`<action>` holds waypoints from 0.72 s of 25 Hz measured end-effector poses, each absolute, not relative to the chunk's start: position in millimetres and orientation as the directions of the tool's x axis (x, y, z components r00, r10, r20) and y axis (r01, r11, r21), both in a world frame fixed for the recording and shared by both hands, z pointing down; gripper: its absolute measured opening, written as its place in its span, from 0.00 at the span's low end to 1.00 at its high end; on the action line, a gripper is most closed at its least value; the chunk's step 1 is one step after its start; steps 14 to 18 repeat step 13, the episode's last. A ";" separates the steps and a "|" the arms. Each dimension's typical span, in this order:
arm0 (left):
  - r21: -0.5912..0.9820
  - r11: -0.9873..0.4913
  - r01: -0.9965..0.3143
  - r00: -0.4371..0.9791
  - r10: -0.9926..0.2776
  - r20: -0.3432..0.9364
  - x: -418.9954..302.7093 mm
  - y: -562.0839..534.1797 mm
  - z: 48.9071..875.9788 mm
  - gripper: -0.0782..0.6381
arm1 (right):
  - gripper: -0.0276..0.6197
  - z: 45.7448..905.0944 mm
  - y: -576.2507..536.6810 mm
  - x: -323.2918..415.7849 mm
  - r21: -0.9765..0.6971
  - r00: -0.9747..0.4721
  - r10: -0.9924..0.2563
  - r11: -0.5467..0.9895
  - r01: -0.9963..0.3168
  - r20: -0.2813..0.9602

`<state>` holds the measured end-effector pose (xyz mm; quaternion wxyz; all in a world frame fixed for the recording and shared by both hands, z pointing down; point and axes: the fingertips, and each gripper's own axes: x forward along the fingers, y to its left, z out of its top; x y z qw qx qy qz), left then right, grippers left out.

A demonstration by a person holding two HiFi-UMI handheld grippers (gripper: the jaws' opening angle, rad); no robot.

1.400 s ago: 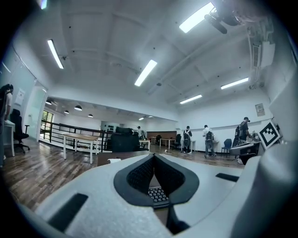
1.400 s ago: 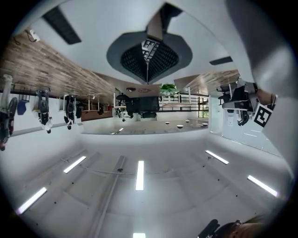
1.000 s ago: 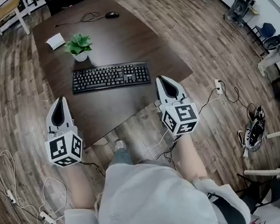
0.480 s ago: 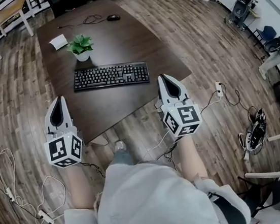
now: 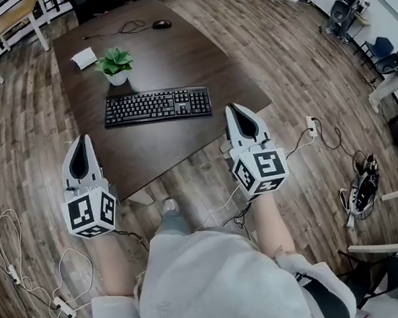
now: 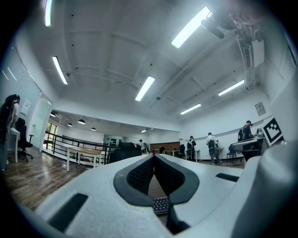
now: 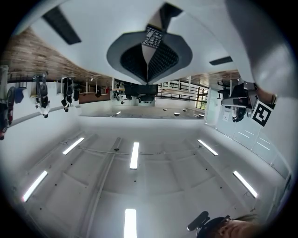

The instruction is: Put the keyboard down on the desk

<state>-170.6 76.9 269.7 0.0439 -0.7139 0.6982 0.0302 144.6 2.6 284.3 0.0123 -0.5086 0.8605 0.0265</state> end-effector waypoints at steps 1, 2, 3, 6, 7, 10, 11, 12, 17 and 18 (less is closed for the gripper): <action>-0.022 -0.021 -1.000 0.023 -0.994 -0.107 -170.2 77.3 268.7 0.12 | 0.06 284.1 3.2 144.7 0.031 -0.483 -0.874 0.482 -0.876 -0.049; -0.022 -0.021 -1.000 0.023 -0.994 -0.108 -169.9 77.4 267.9 0.12 | 0.06 284.0 3.5 144.6 0.030 -0.483 -0.874 0.482 -0.876 -0.050; -0.022 -0.020 -1.000 0.023 -0.994 -0.110 -169.7 77.3 267.3 0.12 | 0.06 283.9 3.7 144.5 0.029 -0.483 -0.874 0.482 -0.876 -0.051; -0.021 -0.019 -1.000 0.021 -0.993 -0.113 -168.7 77.2 265.8 0.12 | 0.06 284.0 4.2 144.8 0.027 -0.485 -0.873 0.484 -0.875 -0.052; -0.021 -0.018 -1.000 0.020 -0.993 -0.114 -168.0 77.7 265.4 0.12 | 0.06 283.9 4.7 145.5 0.027 -0.485 -0.873 0.485 -0.874 -0.053; -0.022 -0.017 -1.000 0.020 -0.993 -0.115 -165.1 78.8 264.3 0.12 | 0.06 282.5 5.3 148.2 0.026 -0.485 -0.873 0.485 -0.874 -0.054; -0.022 -0.018 -1.000 0.020 -0.993 -0.115 -164.4 78.6 263.9 0.12 | 0.06 281.9 5.0 148.9 0.026 -0.485 -0.873 0.485 -0.874 -0.055; -0.022 -0.018 -1.000 0.021 -0.993 -0.115 -163.8 78.2 263.5 0.12 | 0.06 281.4 4.5 149.4 0.026 -0.485 -0.873 0.485 -0.874 -0.056; -0.022 -0.019 -1.000 0.021 -0.993 -0.115 -163.2 77.7 263.2 0.12 | 0.06 281.0 4.0 150.0 0.025 -0.485 -0.873 0.484 -0.874 -0.057; -0.022 -0.019 -1.000 0.021 -0.993 -0.115 -163.2 77.7 263.2 0.12 | 0.06 281.0 4.0 150.0 0.025 -0.485 -0.873 0.484 -0.874 -0.057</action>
